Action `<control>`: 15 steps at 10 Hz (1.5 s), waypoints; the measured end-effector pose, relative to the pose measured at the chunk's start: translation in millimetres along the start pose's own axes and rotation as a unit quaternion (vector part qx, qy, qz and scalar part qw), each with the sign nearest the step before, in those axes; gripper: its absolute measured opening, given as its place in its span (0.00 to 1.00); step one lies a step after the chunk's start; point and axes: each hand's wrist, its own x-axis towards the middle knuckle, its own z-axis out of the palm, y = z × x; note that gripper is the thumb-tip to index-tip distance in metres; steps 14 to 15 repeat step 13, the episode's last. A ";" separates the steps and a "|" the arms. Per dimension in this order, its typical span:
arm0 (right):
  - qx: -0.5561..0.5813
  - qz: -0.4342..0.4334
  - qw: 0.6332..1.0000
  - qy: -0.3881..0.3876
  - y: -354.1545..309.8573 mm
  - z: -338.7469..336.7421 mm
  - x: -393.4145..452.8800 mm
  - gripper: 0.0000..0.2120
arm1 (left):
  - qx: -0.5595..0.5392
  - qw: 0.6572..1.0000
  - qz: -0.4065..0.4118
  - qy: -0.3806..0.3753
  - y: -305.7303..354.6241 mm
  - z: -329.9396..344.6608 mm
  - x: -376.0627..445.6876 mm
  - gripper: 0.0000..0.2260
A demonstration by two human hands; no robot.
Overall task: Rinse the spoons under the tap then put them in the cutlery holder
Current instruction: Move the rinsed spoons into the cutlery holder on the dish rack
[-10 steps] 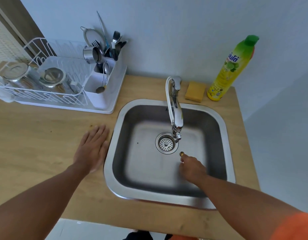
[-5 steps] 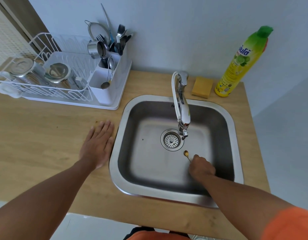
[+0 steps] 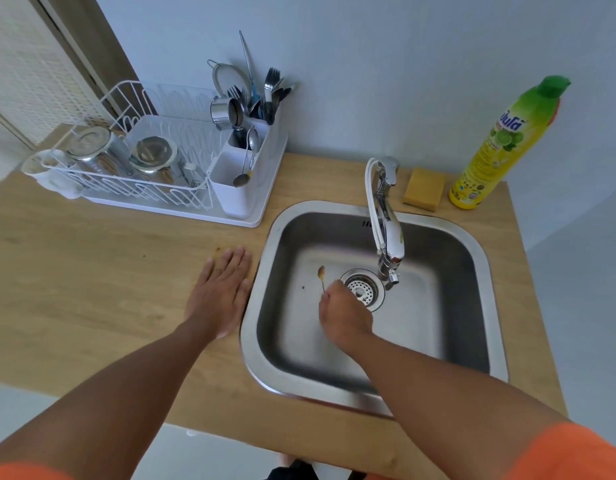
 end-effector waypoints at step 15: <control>-0.026 -0.182 0.981 0.067 -227.1 -132.9 85.4 0.11 | -0.003 1.000 -0.002 0.020 -1.3 6.3 2.0 0.29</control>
